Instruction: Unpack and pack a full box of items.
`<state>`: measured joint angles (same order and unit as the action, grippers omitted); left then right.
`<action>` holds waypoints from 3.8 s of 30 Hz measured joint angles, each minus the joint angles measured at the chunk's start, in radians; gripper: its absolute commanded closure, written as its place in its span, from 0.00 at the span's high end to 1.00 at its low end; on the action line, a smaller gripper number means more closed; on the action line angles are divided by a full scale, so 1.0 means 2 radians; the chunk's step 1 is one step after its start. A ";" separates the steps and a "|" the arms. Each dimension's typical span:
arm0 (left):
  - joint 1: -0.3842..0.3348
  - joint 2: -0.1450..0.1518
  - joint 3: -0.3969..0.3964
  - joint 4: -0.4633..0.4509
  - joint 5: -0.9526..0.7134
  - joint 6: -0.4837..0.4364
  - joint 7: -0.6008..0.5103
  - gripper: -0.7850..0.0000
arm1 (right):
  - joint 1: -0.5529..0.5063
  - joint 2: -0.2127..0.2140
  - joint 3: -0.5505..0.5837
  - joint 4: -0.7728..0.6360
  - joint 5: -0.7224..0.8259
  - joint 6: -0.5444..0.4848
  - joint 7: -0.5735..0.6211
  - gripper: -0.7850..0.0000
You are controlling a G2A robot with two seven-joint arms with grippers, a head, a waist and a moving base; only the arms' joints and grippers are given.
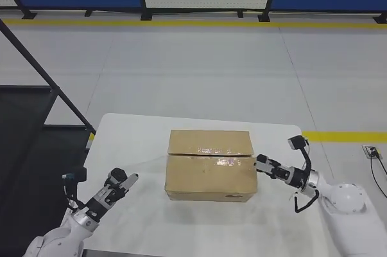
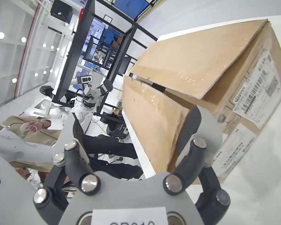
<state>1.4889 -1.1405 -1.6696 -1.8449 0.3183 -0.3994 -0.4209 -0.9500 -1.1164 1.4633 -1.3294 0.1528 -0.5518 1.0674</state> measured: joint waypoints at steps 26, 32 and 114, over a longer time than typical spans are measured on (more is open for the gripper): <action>-0.009 0.001 0.043 -0.016 0.045 0.032 0.002 1.00 | -0.078 0.065 -0.008 -0.141 0.131 -0.034 0.067 1.00; -0.010 0.004 0.050 -0.013 0.063 0.012 -0.027 1.00 | -0.088 0.095 -0.041 -0.150 0.098 -0.040 0.061 1.00; 0.010 0.017 0.111 0.010 0.203 0.004 -0.025 1.00 | 0.307 -0.075 -0.372 0.332 0.100 0.088 -0.423 1.00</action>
<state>1.5089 -1.1060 -1.4470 -1.8239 0.7251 -0.3921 -0.4716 -0.3370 -1.2654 0.7186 -0.6664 0.3530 -0.3750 0.2216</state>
